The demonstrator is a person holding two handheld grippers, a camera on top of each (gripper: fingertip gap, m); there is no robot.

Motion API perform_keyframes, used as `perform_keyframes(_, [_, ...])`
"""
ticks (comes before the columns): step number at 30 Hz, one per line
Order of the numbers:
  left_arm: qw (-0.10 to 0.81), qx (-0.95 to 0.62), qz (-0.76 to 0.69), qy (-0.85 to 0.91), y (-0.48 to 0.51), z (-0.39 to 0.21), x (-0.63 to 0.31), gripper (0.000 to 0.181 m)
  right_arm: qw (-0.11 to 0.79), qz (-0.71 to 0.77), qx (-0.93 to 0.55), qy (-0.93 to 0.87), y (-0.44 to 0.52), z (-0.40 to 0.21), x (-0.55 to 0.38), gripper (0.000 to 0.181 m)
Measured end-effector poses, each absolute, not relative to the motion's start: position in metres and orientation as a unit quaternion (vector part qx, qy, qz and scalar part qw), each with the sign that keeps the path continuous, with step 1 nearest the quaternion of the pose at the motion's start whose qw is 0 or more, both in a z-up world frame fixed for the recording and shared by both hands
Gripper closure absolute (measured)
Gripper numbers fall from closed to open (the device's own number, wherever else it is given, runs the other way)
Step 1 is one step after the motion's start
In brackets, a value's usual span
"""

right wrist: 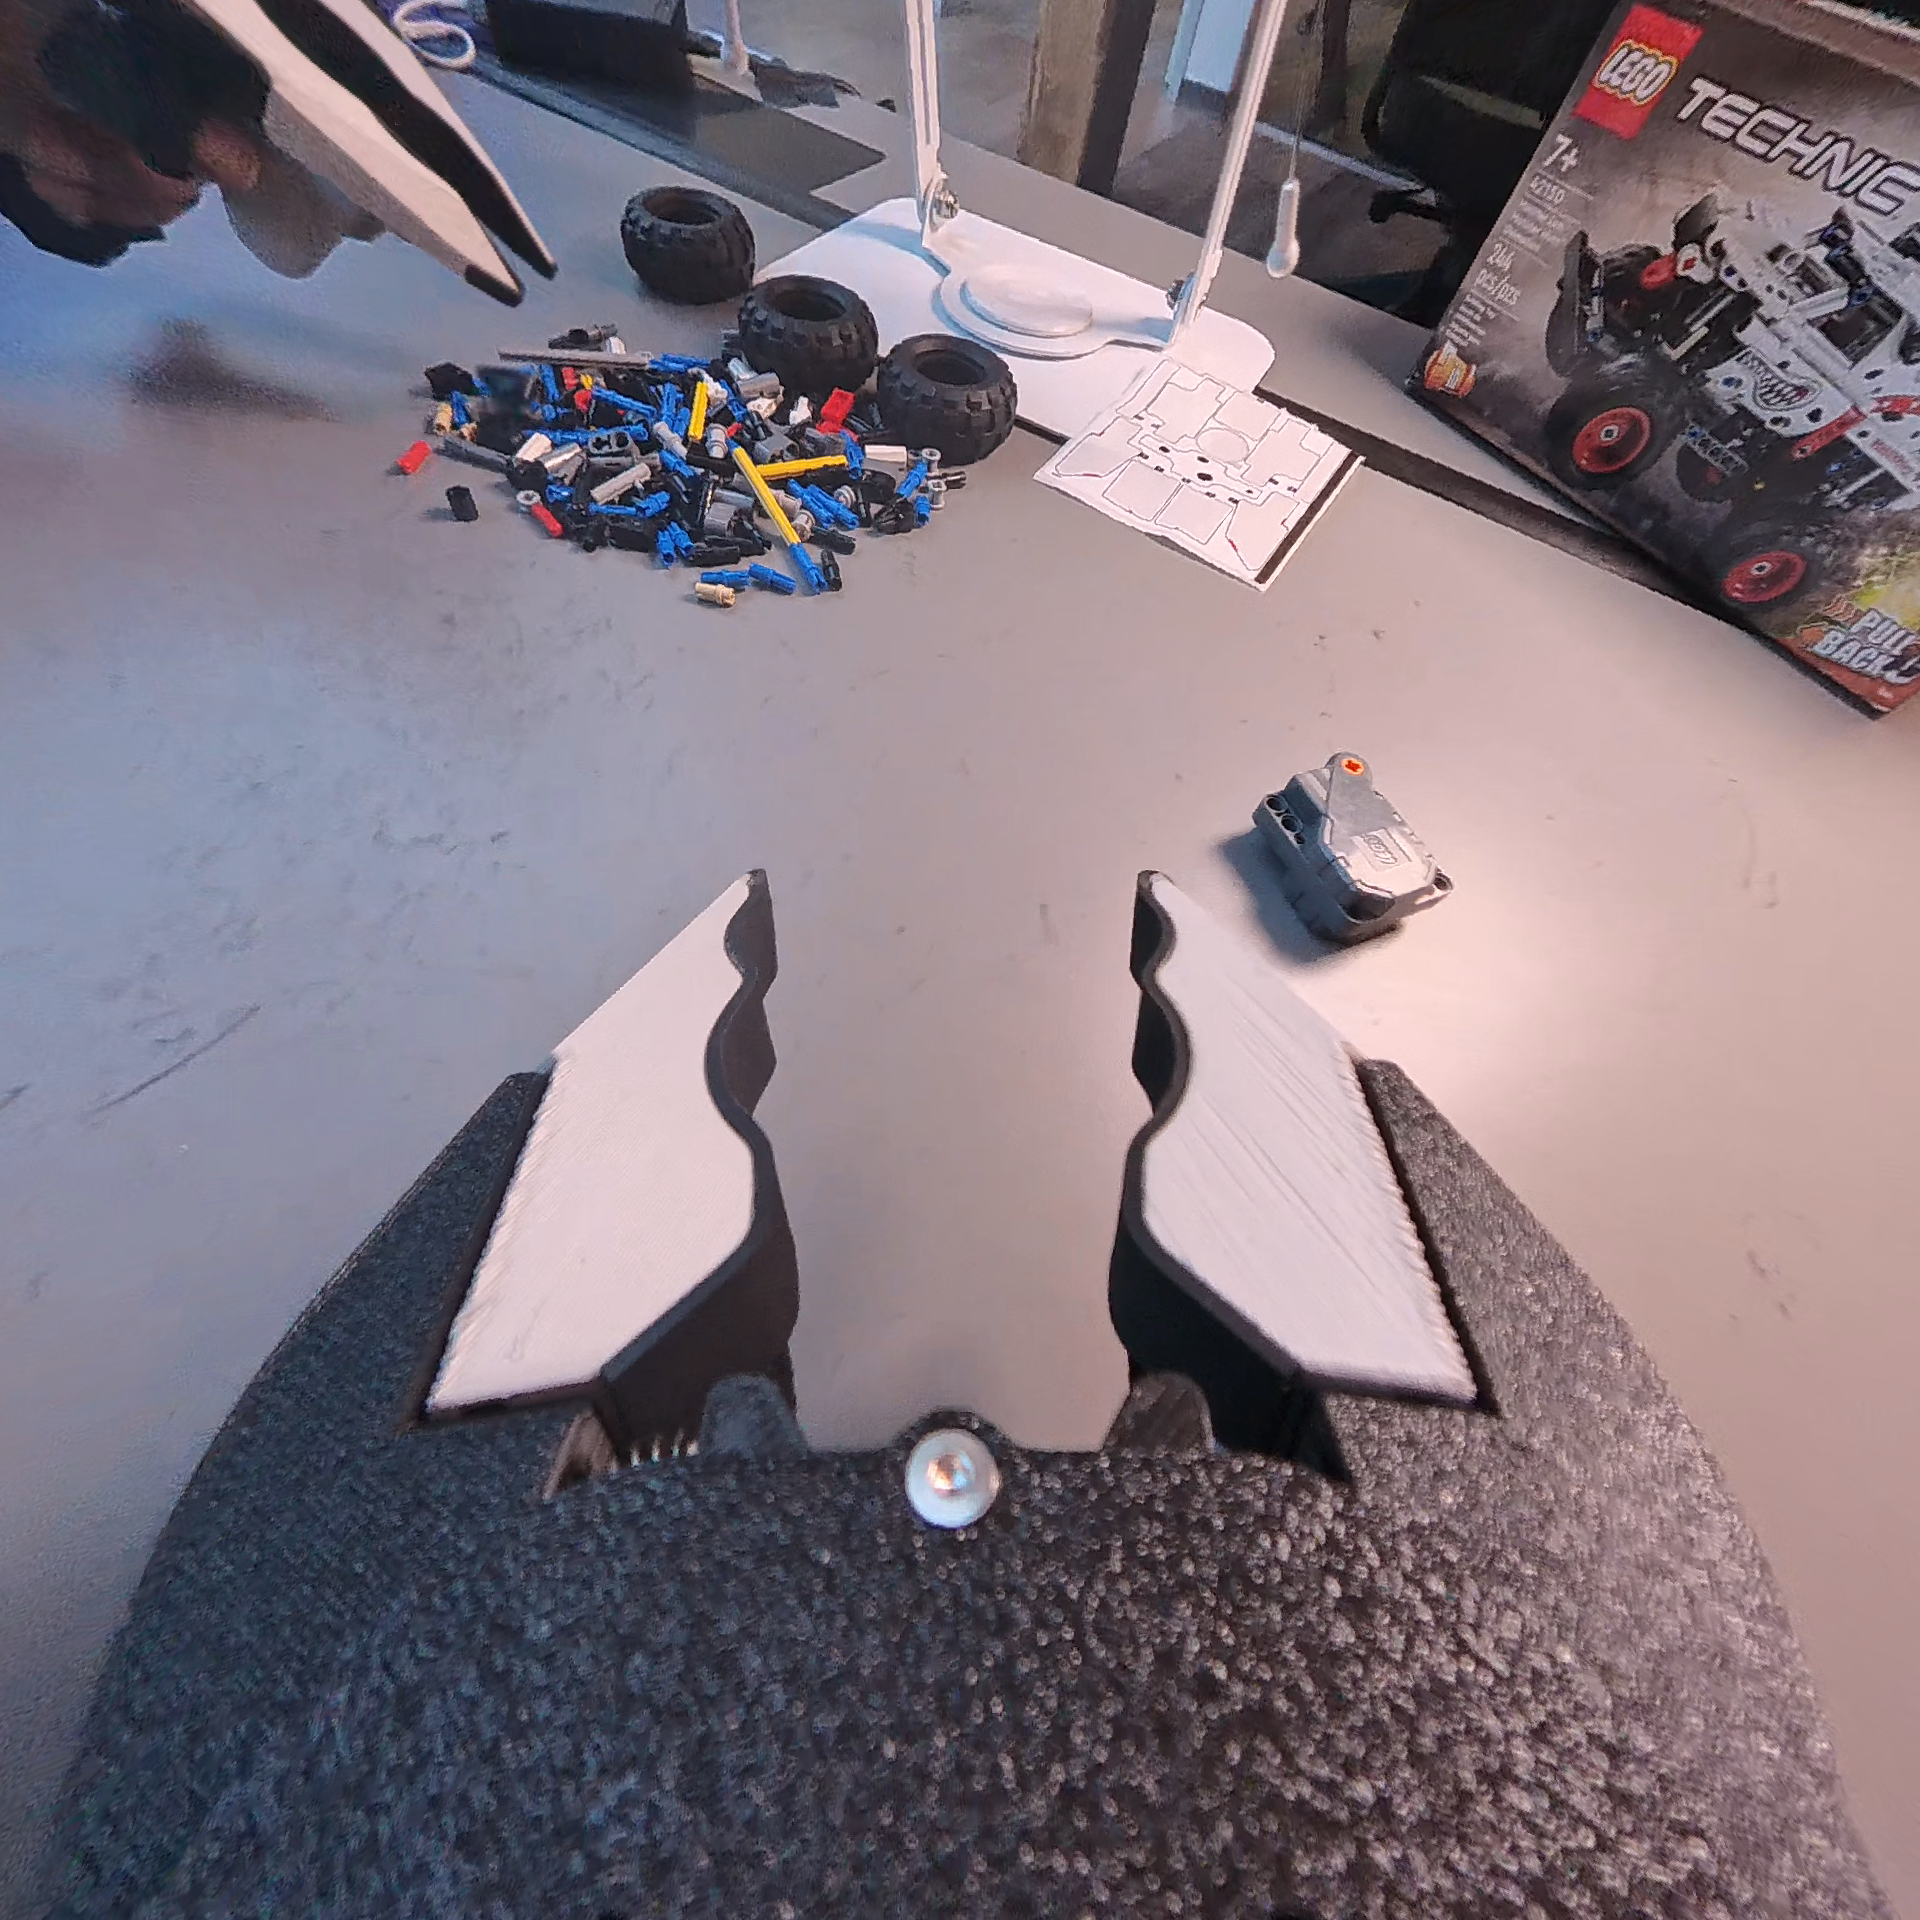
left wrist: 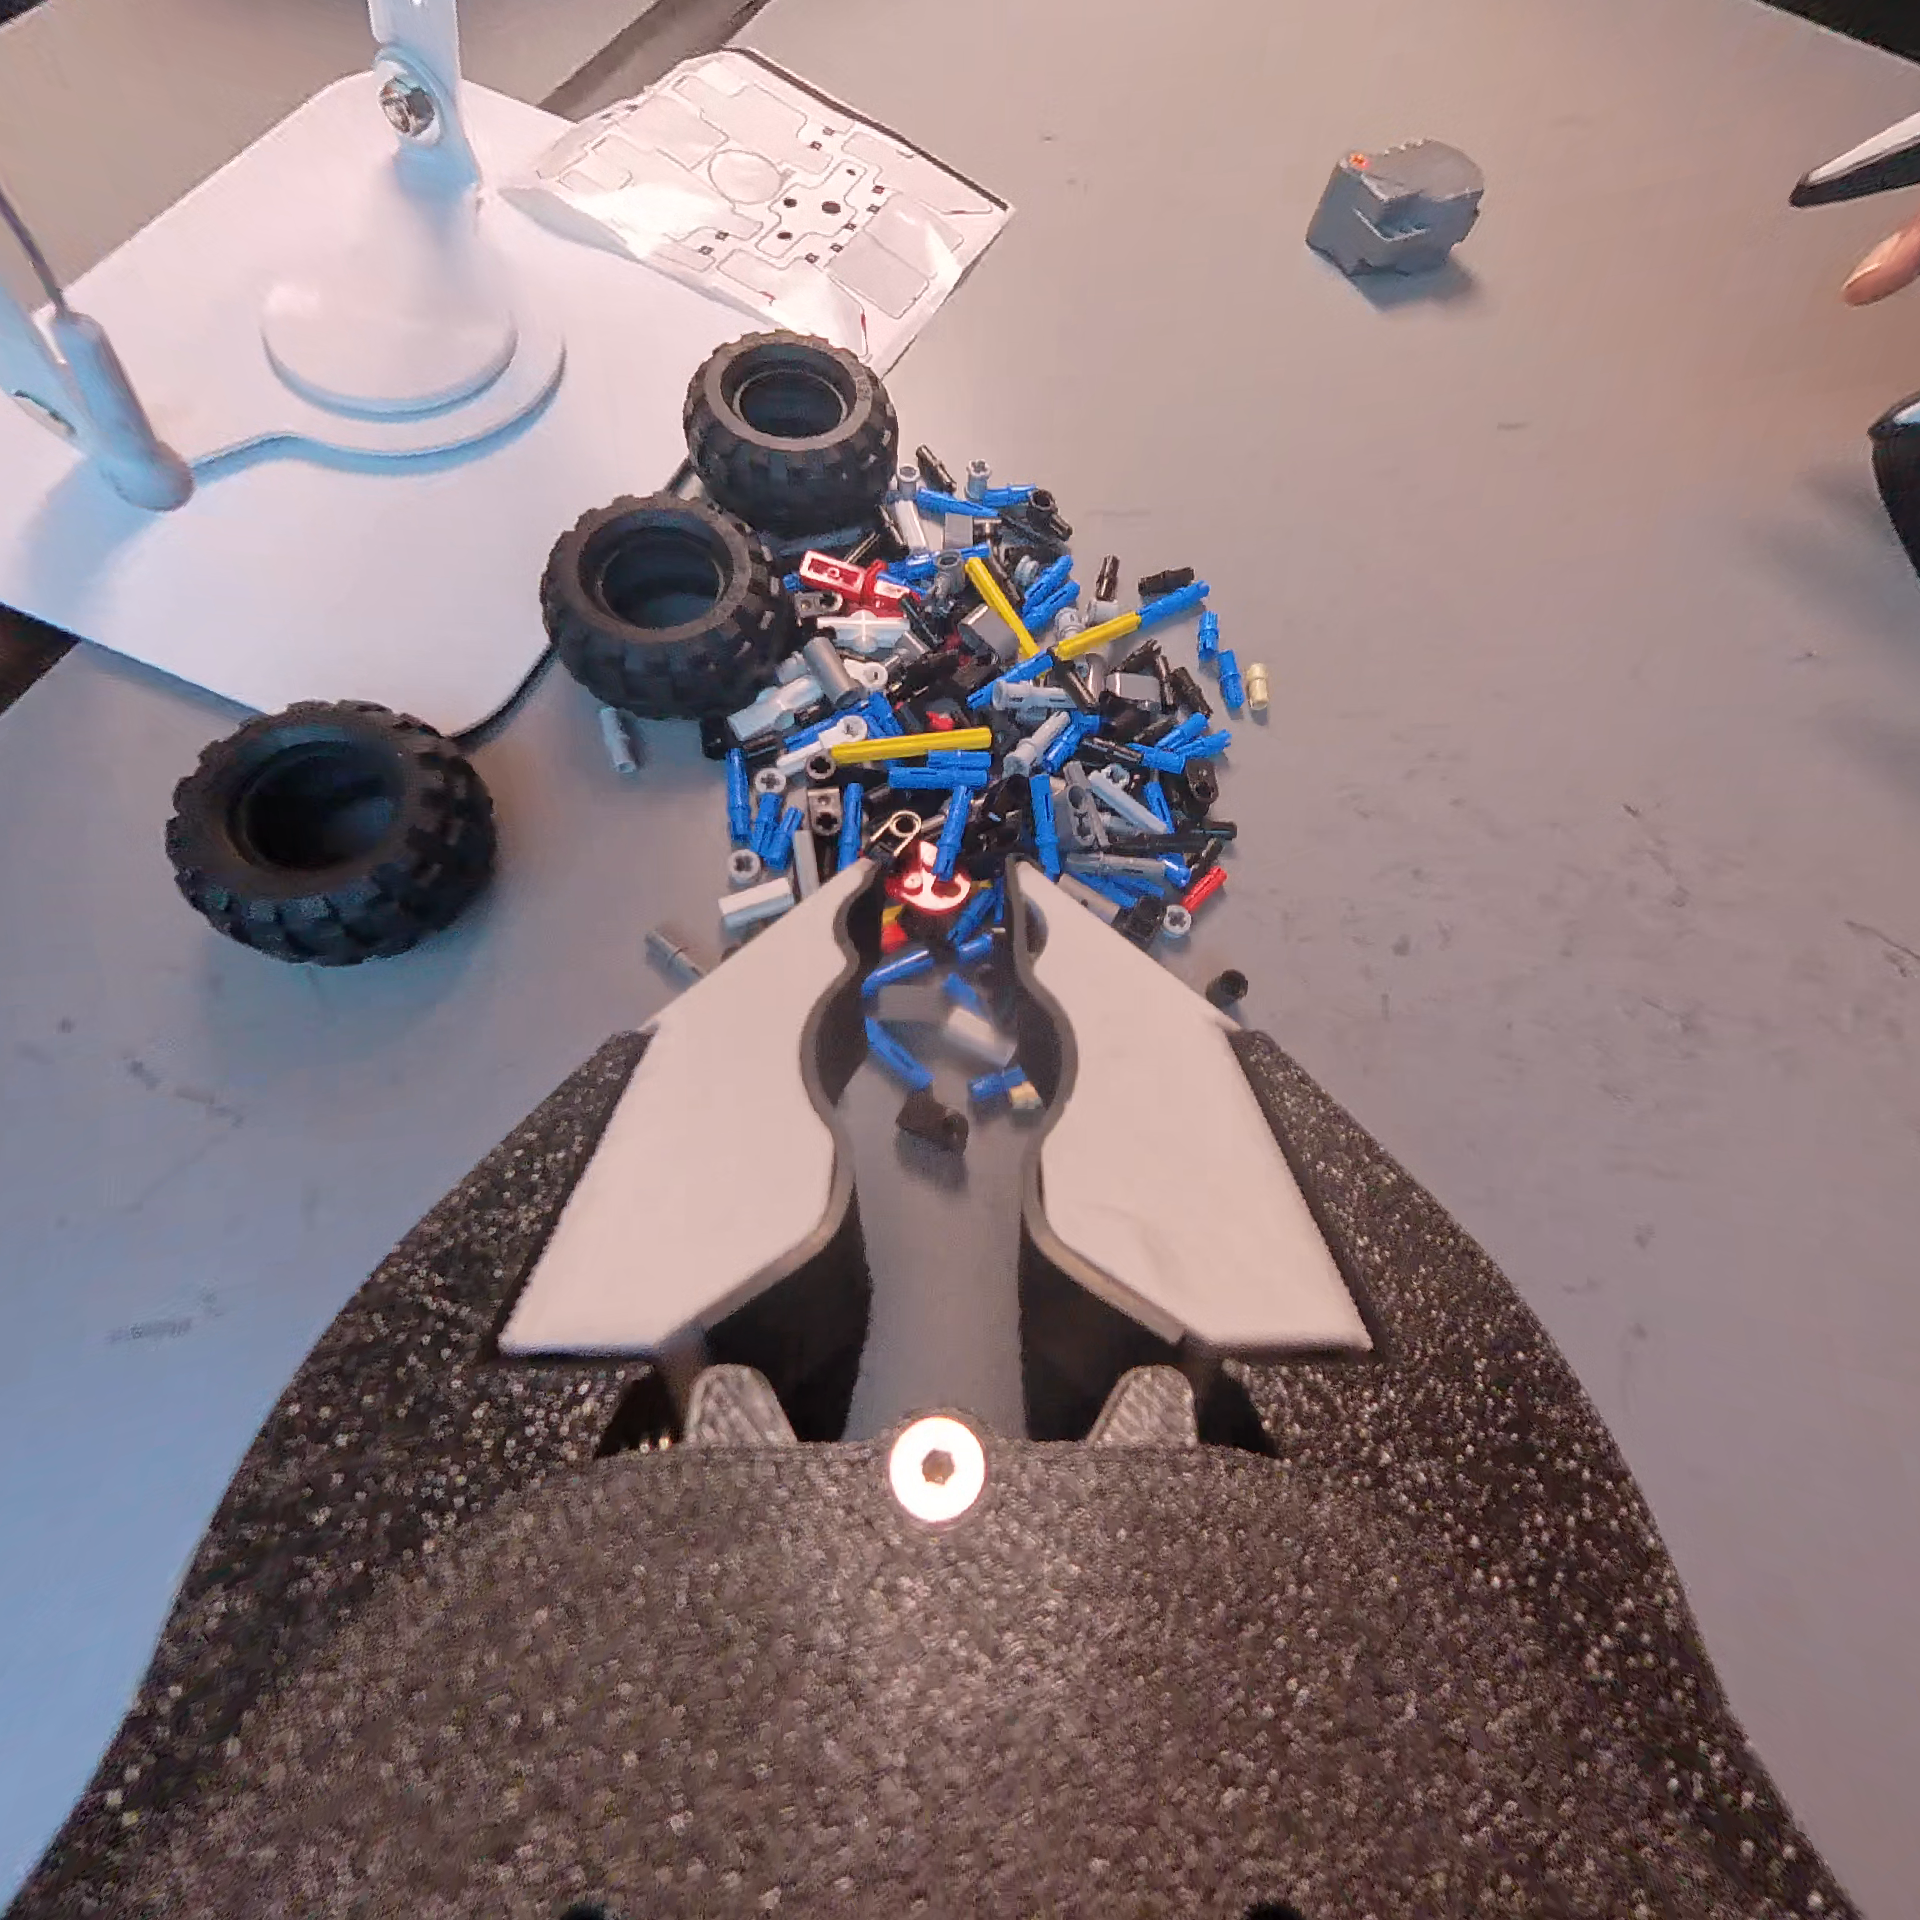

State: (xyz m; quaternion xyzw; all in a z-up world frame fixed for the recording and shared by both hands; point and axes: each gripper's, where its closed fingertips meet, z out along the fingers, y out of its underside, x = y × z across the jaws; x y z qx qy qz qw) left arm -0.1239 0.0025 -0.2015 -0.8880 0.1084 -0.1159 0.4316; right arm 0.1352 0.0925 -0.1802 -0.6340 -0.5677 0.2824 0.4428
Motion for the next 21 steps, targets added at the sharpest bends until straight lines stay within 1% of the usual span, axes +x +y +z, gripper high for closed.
perform_keyframes(2, [0.44,-0.886,-0.112,0.088,0.014,-0.203,-0.127,0.155,0.447,0.275,-0.63,-0.573,0.091,-0.181,0.135,0.113])
perform_keyframes(7, [0.407,-0.912,-0.023,0.038,0.046,-0.222,-0.171,0.162,0.453,0.277,-0.63,-0.566,0.093,-0.178,0.136,0.113])
perform_keyframes(11, [0.391,-0.919,-0.014,0.044,0.062,-0.232,-0.176,0.167,0.454,0.286,-0.633,-0.558,0.094,-0.176,0.137,0.113])
perform_keyframes(16, [0.38,-0.924,0.003,0.04,0.072,-0.239,-0.183,0.165,0.452,0.29,-0.633,-0.558,0.094,-0.176,0.137,0.113])
perform_keyframes(20, [0.371,-0.927,-0.013,0.045,0.073,-0.241,-0.18,0.175,0.451,0.291,-0.633,-0.558,0.094,-0.176,0.137,0.113])
perform_keyframes(21, [0.369,-0.928,-0.011,0.051,0.073,-0.241,-0.18,0.176,0.451,0.291,-0.633,-0.558,0.094,-0.176,0.137,0.113])
